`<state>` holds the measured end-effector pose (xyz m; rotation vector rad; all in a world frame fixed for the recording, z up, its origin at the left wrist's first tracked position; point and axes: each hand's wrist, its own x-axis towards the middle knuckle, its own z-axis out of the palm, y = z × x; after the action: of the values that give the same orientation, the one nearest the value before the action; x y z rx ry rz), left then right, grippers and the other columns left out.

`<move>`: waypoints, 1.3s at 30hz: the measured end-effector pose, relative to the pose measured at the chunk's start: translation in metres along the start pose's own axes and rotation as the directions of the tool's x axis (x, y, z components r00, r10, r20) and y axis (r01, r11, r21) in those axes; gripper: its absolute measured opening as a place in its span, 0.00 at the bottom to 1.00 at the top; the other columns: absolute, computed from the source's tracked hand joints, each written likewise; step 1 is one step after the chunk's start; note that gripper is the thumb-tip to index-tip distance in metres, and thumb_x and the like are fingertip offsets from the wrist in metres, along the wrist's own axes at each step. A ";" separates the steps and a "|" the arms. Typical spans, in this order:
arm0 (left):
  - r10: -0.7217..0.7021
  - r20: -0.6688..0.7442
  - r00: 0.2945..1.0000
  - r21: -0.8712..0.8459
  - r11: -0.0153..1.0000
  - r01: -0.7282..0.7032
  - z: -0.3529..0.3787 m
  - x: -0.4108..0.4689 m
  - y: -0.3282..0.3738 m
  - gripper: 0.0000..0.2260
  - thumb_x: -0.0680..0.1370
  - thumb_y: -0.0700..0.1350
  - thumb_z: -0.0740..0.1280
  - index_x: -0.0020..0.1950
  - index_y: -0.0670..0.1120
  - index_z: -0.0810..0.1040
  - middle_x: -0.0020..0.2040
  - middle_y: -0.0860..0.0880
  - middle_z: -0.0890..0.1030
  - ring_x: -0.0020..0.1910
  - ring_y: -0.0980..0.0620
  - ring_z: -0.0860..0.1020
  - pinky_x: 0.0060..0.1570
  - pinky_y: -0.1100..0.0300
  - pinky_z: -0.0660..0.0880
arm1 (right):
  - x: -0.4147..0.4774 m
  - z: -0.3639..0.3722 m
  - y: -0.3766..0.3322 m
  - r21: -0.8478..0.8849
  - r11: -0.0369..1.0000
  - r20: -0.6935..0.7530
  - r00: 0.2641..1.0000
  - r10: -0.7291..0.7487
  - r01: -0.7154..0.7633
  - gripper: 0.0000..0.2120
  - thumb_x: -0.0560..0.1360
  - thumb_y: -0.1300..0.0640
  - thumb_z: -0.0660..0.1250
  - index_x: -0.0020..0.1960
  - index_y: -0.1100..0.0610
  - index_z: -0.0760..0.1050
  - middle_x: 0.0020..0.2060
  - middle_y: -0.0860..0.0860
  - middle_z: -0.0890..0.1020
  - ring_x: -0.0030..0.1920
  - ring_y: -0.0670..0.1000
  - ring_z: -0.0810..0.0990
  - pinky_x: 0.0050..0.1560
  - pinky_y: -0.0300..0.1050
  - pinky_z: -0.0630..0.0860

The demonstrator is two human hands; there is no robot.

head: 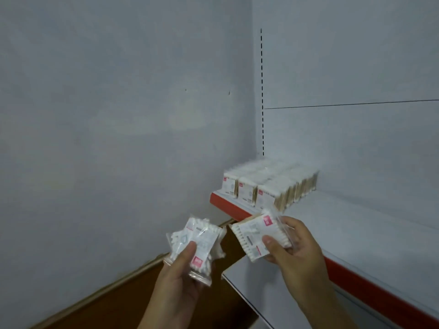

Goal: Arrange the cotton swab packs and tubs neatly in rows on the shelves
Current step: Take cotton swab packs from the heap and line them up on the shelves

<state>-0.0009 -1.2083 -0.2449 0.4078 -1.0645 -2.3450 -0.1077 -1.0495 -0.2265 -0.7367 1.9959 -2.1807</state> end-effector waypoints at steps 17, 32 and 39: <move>-0.169 0.292 0.941 0.086 0.985 0.150 -0.075 0.338 0.063 0.17 0.67 0.42 0.68 0.55 0.39 0.79 0.43 0.43 0.85 0.36 0.49 0.84 0.28 0.60 0.79 | 0.266 0.147 0.037 -0.979 0.203 -0.031 0.991 -0.132 -0.004 0.21 0.72 0.45 0.70 0.64 0.47 0.73 0.49 0.52 0.74 0.53 0.54 0.74 0.53 0.44 0.68; -0.322 0.417 0.850 0.026 0.939 0.343 -0.050 0.386 0.066 0.19 0.67 0.42 0.68 0.58 0.42 0.77 0.44 0.46 0.86 0.38 0.51 0.84 0.28 0.61 0.78 | 0.275 0.153 0.044 -0.941 -0.239 0.261 0.963 -0.063 0.240 0.28 0.67 0.49 0.72 0.66 0.51 0.71 0.52 0.52 0.78 0.49 0.54 0.77 0.45 0.50 0.75; -0.323 0.448 0.834 0.052 0.940 0.336 -0.038 0.386 0.062 0.21 0.68 0.42 0.68 0.60 0.41 0.76 0.46 0.44 0.85 0.40 0.49 0.84 0.32 0.59 0.80 | 0.275 0.155 0.056 -0.923 -0.337 0.222 0.973 -0.066 0.187 0.32 0.59 0.43 0.77 0.60 0.51 0.73 0.51 0.53 0.77 0.49 0.55 0.76 0.46 0.51 0.74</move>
<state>-0.2768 -1.4884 -0.2426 0.0240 -1.2445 -2.8531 -0.3000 -1.3048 -0.1979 -1.0170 3.4138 0.4543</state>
